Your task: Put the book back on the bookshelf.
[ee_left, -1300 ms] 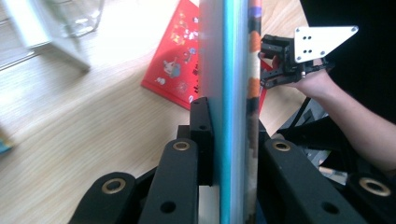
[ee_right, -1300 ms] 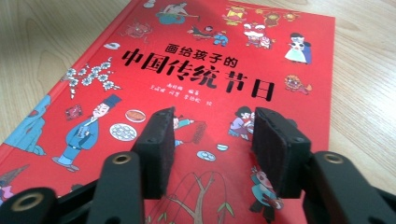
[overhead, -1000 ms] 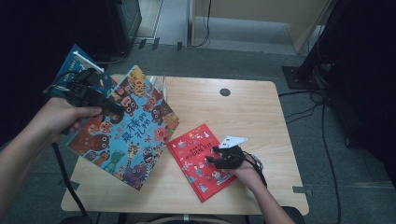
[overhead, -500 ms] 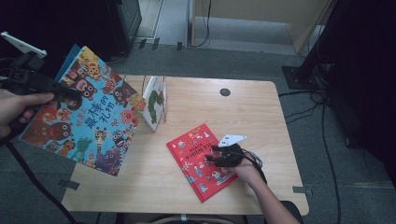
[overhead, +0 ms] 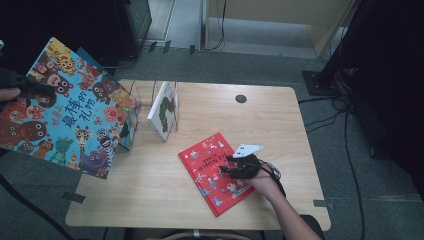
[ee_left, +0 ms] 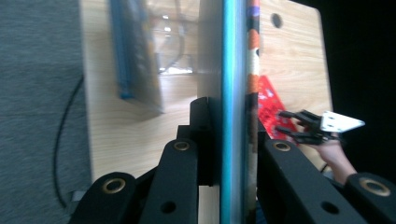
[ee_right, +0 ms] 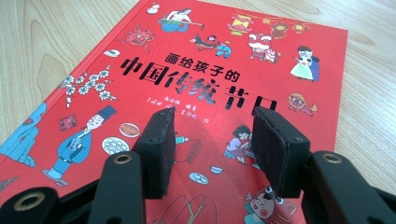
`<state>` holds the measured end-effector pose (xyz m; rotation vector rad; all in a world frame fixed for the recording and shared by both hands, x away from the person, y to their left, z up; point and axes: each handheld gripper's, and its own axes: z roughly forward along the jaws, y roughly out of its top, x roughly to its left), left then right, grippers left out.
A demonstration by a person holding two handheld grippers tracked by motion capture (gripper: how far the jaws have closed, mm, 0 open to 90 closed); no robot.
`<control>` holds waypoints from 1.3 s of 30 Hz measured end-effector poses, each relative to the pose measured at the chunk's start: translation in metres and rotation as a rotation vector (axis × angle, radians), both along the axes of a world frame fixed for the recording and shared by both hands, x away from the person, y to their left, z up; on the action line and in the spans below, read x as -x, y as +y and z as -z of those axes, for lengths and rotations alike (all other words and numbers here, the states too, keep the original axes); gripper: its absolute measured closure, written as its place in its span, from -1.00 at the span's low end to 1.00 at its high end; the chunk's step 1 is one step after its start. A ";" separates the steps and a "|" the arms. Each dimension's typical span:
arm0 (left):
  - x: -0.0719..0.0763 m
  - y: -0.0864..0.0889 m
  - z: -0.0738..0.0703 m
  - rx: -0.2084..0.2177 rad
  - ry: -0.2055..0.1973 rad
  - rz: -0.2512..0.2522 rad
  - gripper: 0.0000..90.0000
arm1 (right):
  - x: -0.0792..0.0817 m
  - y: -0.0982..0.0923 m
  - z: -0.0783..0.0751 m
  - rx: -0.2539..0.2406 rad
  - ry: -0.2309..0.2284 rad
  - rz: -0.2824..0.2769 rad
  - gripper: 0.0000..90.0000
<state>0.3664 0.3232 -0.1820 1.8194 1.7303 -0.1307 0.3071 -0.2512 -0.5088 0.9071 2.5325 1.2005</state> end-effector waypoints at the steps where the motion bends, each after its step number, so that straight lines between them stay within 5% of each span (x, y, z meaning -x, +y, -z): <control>1: -0.003 0.001 0.001 -0.008 0.006 -0.005 0.81 | 0.000 0.000 0.000 -0.001 -0.002 -0.002 0.11; 11: -0.034 0.005 0.010 -0.031 0.028 -0.053 0.81 | 0.000 0.000 0.000 0.000 -0.002 -0.002 0.11; 20: -0.064 -0.010 0.021 -0.061 0.036 -0.076 0.81 | 0.000 0.001 0.000 0.005 -0.010 -0.008 0.10; 26: -0.080 -0.022 0.030 -0.097 0.007 -0.118 0.81 | 0.000 0.002 0.001 0.007 -0.017 -0.014 0.11; 39: -0.105 -0.044 0.059 -0.122 0.049 -0.096 0.81 | 0.000 0.002 0.001 0.009 -0.021 -0.018 0.11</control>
